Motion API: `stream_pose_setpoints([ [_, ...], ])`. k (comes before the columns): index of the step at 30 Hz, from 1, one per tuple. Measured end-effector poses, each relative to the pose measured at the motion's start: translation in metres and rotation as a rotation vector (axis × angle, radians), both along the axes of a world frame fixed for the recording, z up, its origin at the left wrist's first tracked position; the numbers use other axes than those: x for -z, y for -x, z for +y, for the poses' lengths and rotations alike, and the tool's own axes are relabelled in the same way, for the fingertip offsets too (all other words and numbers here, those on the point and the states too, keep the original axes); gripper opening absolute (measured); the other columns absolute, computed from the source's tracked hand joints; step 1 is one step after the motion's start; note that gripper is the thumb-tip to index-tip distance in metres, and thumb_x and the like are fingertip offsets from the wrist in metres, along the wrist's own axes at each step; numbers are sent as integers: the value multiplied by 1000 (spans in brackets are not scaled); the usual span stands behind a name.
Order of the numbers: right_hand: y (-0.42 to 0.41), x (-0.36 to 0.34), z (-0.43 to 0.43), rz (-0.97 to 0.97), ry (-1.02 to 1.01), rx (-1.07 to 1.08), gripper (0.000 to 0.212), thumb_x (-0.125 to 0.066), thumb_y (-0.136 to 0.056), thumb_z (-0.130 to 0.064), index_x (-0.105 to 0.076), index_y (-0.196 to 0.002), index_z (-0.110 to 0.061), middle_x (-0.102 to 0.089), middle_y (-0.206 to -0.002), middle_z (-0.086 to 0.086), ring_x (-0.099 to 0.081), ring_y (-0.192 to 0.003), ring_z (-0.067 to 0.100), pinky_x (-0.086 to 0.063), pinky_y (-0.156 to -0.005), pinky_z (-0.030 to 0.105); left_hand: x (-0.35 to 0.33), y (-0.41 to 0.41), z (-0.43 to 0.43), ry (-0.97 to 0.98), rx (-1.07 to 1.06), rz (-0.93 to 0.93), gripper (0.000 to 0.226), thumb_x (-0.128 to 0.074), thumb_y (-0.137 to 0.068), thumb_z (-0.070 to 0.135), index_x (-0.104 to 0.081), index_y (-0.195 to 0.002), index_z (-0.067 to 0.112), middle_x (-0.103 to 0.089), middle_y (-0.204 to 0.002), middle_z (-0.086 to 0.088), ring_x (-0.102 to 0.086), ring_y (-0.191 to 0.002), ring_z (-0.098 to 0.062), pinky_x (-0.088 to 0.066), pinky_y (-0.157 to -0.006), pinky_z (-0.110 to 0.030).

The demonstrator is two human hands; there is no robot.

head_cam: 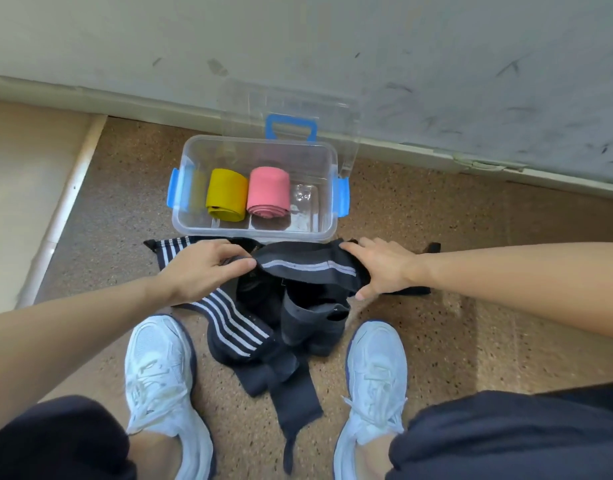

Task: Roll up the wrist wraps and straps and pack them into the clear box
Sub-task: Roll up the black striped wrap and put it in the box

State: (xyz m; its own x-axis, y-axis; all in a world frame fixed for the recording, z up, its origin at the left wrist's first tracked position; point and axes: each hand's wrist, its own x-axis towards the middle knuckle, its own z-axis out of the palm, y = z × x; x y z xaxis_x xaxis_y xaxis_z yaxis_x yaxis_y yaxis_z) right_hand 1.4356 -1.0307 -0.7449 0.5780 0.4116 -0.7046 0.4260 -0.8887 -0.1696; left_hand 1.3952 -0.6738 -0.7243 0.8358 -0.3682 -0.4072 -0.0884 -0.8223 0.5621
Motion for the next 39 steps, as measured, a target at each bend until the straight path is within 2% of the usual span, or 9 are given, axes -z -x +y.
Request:
stream_pose_setpoints([
  [3, 8, -1, 9, -21, 8, 10, 106, -79, -72, -62, -27, -155, -24, -45, -135, 8, -45, -125, 31, -41, -104, 52, -1, -1, -1, 49, -85, 10, 65, -34, -84, 79, -73, -109, 33, -71, -105, 14, -63, -99, -10, -49, -91, -40],
  [8, -1, -9, 0, -37, -246, 231, 11, -68, -95, -26, -76, -101, -23, -72, -92, -3, -68, -88, 19, -52, -79, 36, -8, -2, 12, -7, 15, -20, 62, -33, -87, 76, -71, -117, 37, -70, -107, 14, -62, -97, -9, -47, -84, -31],
  [16, -36, -60, -24, 32, -372, 307, 13, -77, -90, -22, -75, -103, -24, -74, -101, -13, -66, -93, 5, -52, -88, 28, -15, -2, 27, -187, 264, -142, 69, -36, -86, 72, -71, -125, 28, -69, -126, 7, -65, -113, -17, -52, -90, -37],
  [20, -32, -93, -3, 116, -534, 296, 17, -74, -93, -23, -76, -109, -26, -75, -95, -21, -69, -84, -3, -46, -75, 8, -37, -2, -20, -27, 208, -284, 72, -46, -84, 72, -60, -139, 27, -68, -130, 6, -64, -117, -17, -53, -92, -36],
  [23, -27, -111, 20, 194, -602, 281, 19, -71, -95, -17, -74, -113, -23, -73, -79, -20, -66, -57, 3, -53, -61, 19, -51, -8, -67, 211, 86, -157, 77, -60, -84, 69, -47, -149, 30, -56, -147, 13, -52, -133, -7, -44, -109, -32],
  [26, -23, -120, 32, 164, -641, 297, 21, -75, -92, -15, -71, -110, -24, -73, -86, -12, -70, -57, 15, -61, -67, 35, -56, -12, -87, 348, 13, -109, 41, -67, -93, 42, -64, -128, 23, -71, -119, 7, -66, -108, -10, -54, -95, -38],
  [28, -26, -128, 32, 127, -696, 377, 20, -78, -88, -11, -71, -106, -16, -73, -77, -10, -67, -56, 13, -60, -66, 33, -57, -16, -81, 333, 8, -124, 20, -67, -97, 26, -69, -116, 18, -74, -103, 6, -68, -94, -9, -58, -85, -39],
  [31, -41, -147, 26, 140, -832, 595, 21, -78, -85, -3, -69, -104, -1, -70, -67, -5, -58, -54, 9, -53, -56, 23, -51, -21, -57, 194, 82, -28, 36, -72, -94, 29, -64, -128, 21, -72, -120, 6, -67, -108, -8, -57, -94, -36],
  [39, -88, -182, -4, 334, -1169, 999, 13, -56, -103, -15, -63, -93, -19, -75, -94, 0, -73, -97, 16, -60, -85, 32, -27, -3, -31, 12, 123, -41, 69, -79, -84, 36, -49, -146, 27, -64, -135, 6, -59, -119, -14, -46, -98, -32],
])
